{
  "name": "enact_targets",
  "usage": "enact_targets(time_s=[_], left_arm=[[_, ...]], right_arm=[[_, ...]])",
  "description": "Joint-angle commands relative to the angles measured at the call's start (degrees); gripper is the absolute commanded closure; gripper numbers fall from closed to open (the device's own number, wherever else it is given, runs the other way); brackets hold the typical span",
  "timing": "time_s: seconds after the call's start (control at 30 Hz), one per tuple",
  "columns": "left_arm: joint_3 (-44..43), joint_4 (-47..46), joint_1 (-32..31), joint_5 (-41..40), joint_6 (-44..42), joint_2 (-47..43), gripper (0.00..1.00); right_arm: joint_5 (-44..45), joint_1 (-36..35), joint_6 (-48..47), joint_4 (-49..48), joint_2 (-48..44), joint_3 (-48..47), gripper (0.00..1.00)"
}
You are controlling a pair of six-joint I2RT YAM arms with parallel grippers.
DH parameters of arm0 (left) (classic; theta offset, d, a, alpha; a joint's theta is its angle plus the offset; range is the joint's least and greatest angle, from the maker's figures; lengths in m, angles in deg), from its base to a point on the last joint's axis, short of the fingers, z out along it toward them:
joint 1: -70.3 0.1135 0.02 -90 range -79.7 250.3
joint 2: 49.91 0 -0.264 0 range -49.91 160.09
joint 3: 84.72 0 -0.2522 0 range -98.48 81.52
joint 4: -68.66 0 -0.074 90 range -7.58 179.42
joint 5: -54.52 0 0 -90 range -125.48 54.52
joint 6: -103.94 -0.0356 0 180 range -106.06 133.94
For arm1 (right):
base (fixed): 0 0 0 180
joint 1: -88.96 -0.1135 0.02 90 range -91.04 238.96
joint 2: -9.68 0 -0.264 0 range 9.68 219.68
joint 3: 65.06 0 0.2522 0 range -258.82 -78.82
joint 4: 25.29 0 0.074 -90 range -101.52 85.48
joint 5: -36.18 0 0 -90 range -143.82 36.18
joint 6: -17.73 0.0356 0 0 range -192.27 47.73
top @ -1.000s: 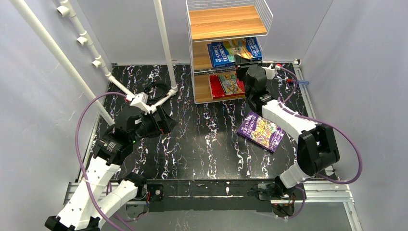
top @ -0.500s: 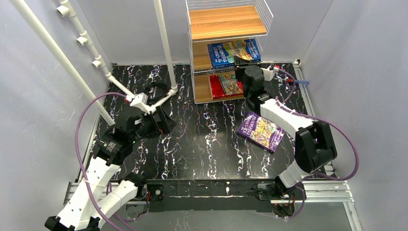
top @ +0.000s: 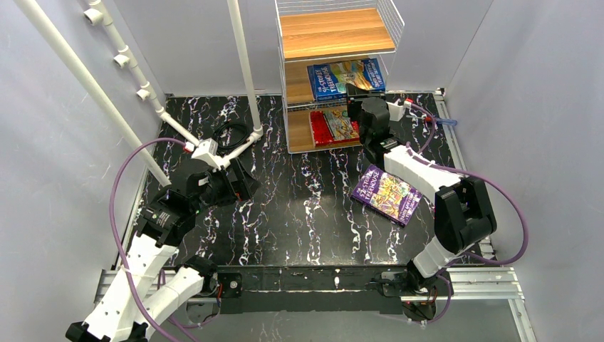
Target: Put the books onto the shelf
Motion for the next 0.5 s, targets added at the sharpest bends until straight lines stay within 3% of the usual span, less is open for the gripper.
enact_targets(time_s=[0.0, 0.47], left_arm=[[-0.70, 1.14, 0.29, -1.08, -0.74, -0.71, 0.02], [-0.83, 1.18, 0.31, -1.08, -0.69, -0.71, 0.02]], right_arm=[[2.55, 1.70, 1.33, -4.34, -0.33, -4.36, 0.99], [-0.22, 3.07, 2.83, -1.53, 0.20, -5.98, 0.99]])
